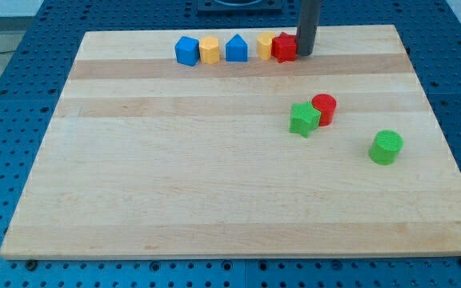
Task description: Place the green star below the blue triangle
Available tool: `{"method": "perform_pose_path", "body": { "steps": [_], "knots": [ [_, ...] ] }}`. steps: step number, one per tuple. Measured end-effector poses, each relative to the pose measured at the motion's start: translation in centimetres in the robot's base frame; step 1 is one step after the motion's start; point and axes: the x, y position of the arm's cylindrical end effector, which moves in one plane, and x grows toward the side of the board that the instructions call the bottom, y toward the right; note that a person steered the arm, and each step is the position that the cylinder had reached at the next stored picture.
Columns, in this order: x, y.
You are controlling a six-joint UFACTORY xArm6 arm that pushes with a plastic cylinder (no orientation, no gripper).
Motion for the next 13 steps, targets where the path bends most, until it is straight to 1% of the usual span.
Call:
{"method": "perform_pose_path", "body": {
  "steps": [1, 2, 4, 5, 6, 7, 9, 11, 12, 13],
  "knots": [
    [-0.4, 2.5],
    [-0.5, 2.7],
    [2.4, 2.9],
    [4.6, 4.2],
    [9.1, 4.4],
    [12.5, 4.4],
    [14.7, 3.3],
    [19.7, 2.7],
    [22.1, 1.2],
    [22.1, -2.8]
  ]
}}
